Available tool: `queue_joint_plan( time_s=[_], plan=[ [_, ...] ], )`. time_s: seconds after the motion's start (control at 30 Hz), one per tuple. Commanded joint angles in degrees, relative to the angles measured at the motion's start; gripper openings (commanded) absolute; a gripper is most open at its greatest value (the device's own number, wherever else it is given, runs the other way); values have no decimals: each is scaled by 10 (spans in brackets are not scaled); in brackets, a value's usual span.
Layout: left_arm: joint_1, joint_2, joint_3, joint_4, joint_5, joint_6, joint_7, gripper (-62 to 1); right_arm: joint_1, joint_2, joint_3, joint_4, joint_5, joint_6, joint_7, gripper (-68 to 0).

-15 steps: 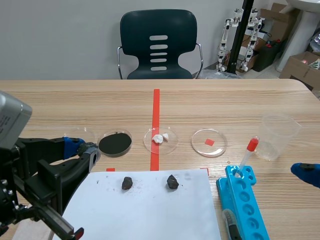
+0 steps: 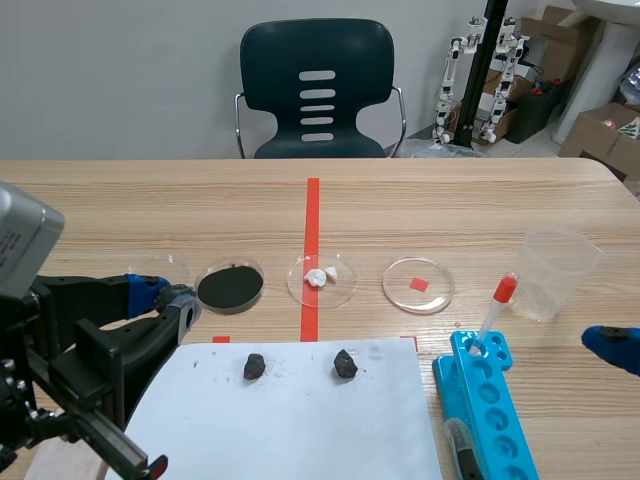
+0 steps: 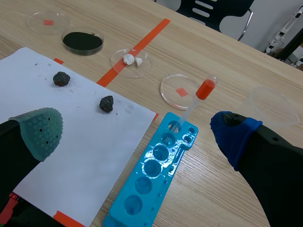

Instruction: Put the mineral in the empty petri dish

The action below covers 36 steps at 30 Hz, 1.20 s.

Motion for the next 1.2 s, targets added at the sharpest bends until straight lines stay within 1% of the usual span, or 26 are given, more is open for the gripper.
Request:
queue_joint_plan(
  time_s=[0.0,0.7,0.83,0.97,1.03,1.1,1.17],
  plan=[
    [-2,1,-2,7,-4,1,-11,-524,5,3,0,13,4,-2,8,4],
    [-7,1,0,7,-4,1,-5,-524,5,3,0,13,4,-2,8,4],
    [-36,1,11,-4,-26,1,24,-524,5,3,0,13,4,-2,8,4],
    [-86,2,34,-42,-39,3,59,-524,5,3,0,13,4,-2,8,4],
    [-115,7,47,-68,-40,16,76,-524,5,3,0,13,4,-2,8,4],
    [-144,16,59,-97,-50,53,94,-524,5,3,0,13,4,-2,8,4],
    [-176,28,65,-125,-52,87,115,-524,5,3,0,13,4,-2,8,4]
  ],
)
